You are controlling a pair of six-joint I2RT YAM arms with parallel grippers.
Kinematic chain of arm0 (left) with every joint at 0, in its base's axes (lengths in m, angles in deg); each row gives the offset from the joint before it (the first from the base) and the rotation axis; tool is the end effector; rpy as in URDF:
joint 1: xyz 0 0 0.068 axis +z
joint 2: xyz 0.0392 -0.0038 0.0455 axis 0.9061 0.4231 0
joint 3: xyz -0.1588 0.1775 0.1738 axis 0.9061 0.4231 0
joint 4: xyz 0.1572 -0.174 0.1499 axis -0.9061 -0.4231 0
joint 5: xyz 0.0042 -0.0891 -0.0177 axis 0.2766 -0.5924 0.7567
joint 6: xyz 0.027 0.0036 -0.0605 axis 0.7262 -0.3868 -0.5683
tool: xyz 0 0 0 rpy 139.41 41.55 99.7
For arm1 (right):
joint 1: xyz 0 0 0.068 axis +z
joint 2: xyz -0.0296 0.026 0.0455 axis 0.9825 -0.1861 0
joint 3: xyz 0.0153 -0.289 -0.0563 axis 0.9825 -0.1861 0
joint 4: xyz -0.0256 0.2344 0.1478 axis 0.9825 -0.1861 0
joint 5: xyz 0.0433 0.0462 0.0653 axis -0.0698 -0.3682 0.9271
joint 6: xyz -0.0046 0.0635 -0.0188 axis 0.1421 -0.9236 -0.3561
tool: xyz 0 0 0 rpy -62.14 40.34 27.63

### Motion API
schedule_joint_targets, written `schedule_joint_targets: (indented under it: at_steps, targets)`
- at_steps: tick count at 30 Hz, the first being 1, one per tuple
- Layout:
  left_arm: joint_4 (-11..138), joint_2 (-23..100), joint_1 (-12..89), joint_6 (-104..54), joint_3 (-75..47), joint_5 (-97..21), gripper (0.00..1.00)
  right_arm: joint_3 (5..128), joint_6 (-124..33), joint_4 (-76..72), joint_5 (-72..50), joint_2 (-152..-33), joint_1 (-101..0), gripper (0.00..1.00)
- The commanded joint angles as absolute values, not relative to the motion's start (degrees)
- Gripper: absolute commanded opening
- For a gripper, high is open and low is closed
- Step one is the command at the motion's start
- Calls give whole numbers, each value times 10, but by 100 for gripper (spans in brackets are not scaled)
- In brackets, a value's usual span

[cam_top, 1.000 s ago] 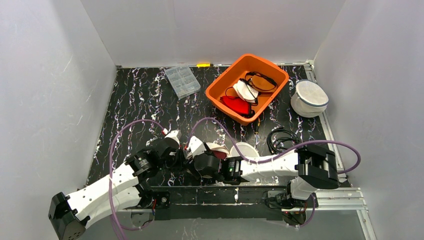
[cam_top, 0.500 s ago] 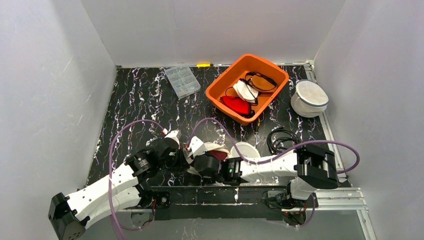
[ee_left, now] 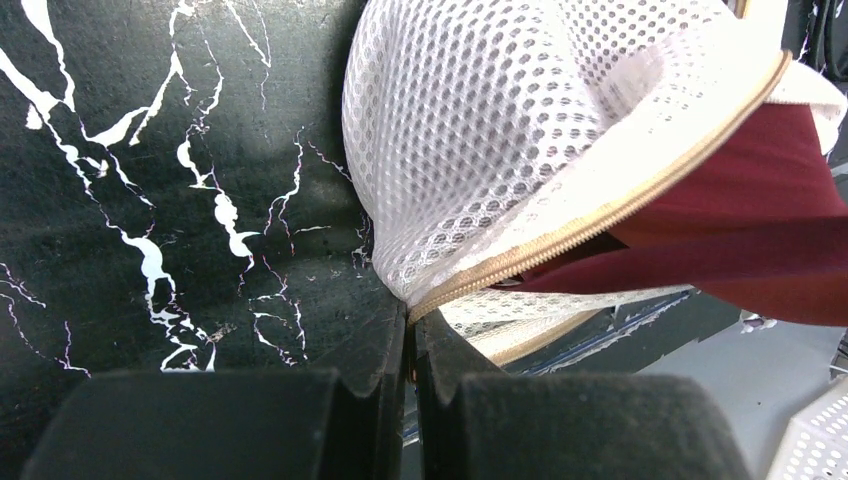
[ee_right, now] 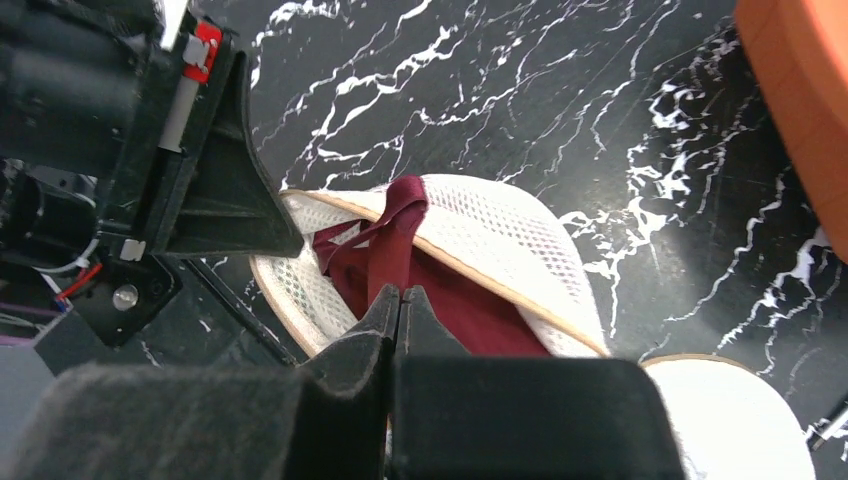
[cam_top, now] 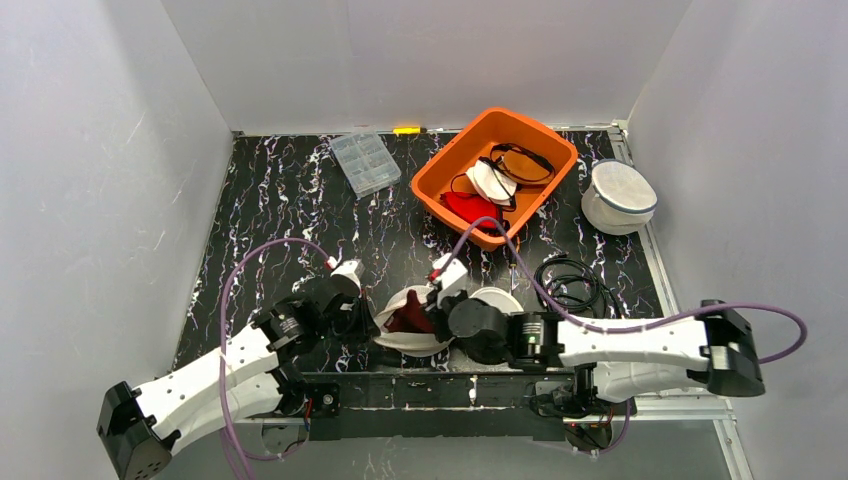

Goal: Unzip the laundry bag and remove the bra
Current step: Pick up the bra from the laundry bag.

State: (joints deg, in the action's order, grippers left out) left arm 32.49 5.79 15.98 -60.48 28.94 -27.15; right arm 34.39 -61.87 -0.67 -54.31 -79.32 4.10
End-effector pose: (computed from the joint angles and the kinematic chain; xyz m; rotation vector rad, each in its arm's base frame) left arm 0.1152 -0.1289 0.2186 0.0127 2.4585 -0.7596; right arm 0.0636 0.2779 0.2781 -0.6083 1.8527 0.6249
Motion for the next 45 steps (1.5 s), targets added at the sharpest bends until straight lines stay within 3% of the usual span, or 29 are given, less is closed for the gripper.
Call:
schedule_joint_targets:
  at_steps: [1, 5, 8, 11, 21, 33, 38, 43, 45]
  targets:
    - [305, 72, 158, -596, 267, -245, 0, 316, -640, -56, -586, -723, 41, 1]
    - [313, 89, 158, -595, 259, -249, 0, 292, -645, -53, -564, -694, 40, 2]
    - [320, 92, 158, -593, 257, -254, 0, 298, -635, -54, -537, -702, 40, 37]
    - [322, 92, 158, -591, 256, -257, 0, 310, -619, -53, -523, -715, 40, 55]
    - [321, 78, 158, -587, 256, -263, 0, 361, -559, -47, -445, -786, 40, 74]
    - [321, 65, 158, -589, 256, -266, 0, 368, -553, -48, -449, -834, 40, 74]
    - [320, 64, 158, -592, 257, -270, 0, 365, -563, -41, -494, -857, 39, 62]
    - [310, 55, 158, -595, 259, -265, 0, 355, -576, -21, -515, -867, 36, 39]
    - [306, 54, 158, -594, 257, -262, 0, 355, -581, -6, -516, -874, 34, 38]
